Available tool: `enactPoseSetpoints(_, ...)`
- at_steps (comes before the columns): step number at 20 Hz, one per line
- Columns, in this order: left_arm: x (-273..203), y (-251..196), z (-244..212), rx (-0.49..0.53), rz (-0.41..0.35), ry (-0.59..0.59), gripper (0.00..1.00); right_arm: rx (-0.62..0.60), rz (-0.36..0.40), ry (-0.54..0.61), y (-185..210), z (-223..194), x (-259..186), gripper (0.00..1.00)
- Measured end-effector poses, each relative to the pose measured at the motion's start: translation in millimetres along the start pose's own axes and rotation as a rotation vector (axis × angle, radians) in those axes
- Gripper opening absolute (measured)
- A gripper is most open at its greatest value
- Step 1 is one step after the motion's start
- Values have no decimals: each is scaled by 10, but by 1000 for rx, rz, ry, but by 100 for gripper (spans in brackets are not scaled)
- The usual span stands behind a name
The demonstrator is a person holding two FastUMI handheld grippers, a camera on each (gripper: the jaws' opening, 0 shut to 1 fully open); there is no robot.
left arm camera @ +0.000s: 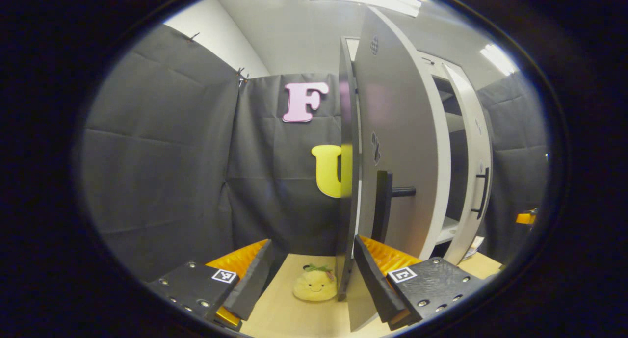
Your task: Grab one shoe with the right hand and put it into the shoe cabinet, grab the other shoe with the left hand and put it into the shoe cabinet; then close the right door with the right hand and the left door with the left hand.
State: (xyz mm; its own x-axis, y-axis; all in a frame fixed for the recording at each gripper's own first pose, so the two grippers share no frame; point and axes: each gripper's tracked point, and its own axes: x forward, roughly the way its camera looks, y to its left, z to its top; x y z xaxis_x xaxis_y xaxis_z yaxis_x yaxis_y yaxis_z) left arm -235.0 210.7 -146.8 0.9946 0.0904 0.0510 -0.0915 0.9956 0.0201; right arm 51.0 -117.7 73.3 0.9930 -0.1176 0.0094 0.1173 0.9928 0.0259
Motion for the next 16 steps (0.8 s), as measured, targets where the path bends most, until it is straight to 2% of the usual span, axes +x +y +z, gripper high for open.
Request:
enactPoseSetpoints(6, -19, -517, -1, 3, -51, 3, 94, -9, 27, 6, 115, -23, 17, 98)
enactPoseSetpoints(9, -36, -785, 13, 1, -35, 0, 95, 1, 19, 9, 67, -45, -3, 98)
enactPoseSetpoints(11, -7, -910, -76, -27, 5, 34, 93, -3, 7, 16, 6, -89, -35, 98)
enactPoseSetpoints(16, 215, -1422, -150, -139, -44, 38, 93, -7, -30, 25, -183, -113, -91, 98)
